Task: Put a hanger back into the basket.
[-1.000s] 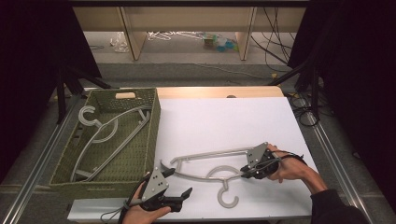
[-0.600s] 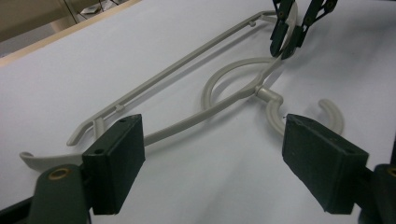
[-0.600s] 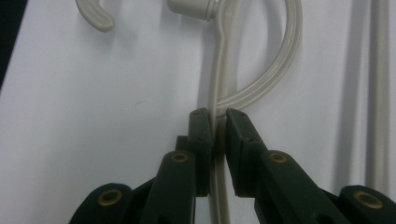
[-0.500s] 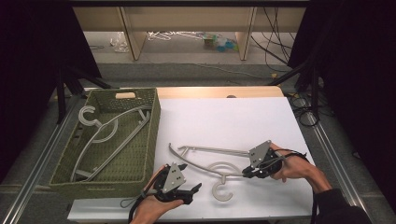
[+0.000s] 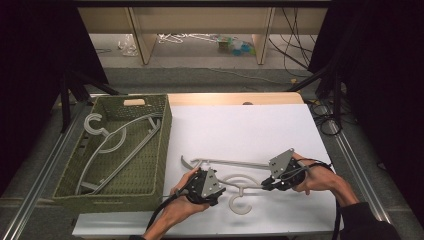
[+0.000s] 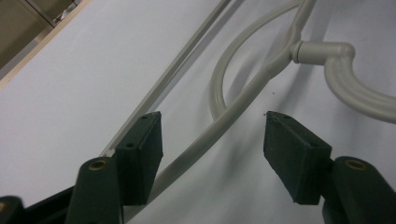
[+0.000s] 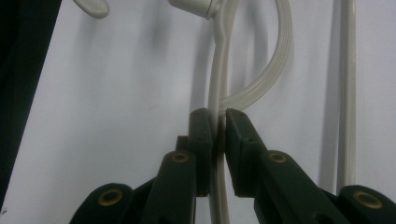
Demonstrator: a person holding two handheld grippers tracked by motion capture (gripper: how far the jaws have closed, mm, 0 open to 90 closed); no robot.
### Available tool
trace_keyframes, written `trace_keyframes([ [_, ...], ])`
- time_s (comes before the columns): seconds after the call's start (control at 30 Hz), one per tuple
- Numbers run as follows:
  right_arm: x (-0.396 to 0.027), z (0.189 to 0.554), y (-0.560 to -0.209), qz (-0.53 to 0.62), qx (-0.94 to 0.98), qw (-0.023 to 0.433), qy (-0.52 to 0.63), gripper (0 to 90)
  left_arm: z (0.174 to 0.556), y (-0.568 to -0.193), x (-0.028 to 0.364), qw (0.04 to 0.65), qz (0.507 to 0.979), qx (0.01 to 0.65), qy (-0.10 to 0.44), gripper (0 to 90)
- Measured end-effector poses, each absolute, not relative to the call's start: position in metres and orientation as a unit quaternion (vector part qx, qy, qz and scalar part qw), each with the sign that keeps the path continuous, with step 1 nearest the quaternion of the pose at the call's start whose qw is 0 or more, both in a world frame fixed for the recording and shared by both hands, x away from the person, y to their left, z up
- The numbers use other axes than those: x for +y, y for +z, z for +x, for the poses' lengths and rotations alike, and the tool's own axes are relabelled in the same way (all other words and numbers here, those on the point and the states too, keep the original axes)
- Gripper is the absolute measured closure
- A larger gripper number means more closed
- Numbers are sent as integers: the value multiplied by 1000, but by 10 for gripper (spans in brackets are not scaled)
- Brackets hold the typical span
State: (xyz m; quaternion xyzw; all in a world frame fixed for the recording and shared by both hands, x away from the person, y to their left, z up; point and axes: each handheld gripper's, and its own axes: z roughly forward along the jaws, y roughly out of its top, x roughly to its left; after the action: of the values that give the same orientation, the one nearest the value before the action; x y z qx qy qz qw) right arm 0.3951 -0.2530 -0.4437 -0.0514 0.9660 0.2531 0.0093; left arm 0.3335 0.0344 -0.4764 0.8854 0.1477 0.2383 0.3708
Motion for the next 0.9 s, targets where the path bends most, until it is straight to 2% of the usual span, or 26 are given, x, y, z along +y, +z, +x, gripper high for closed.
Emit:
trace_keyframes([
  [0.4, -254, 394, -441, -53, 966, 6, 254, 812, 343, -488, 18, 344, 899, 89, 255, 460],
  [0.63, -254, 393, -441, -55, 965, 7, 256, 812, 347, -487, 14, 352, 902, 52, 245, 633],
  [0.9, -257, 394, -437, -50, 963, 3, 266, 812, 346, -479, 15, 341, 904, 12, 257, 689],
])
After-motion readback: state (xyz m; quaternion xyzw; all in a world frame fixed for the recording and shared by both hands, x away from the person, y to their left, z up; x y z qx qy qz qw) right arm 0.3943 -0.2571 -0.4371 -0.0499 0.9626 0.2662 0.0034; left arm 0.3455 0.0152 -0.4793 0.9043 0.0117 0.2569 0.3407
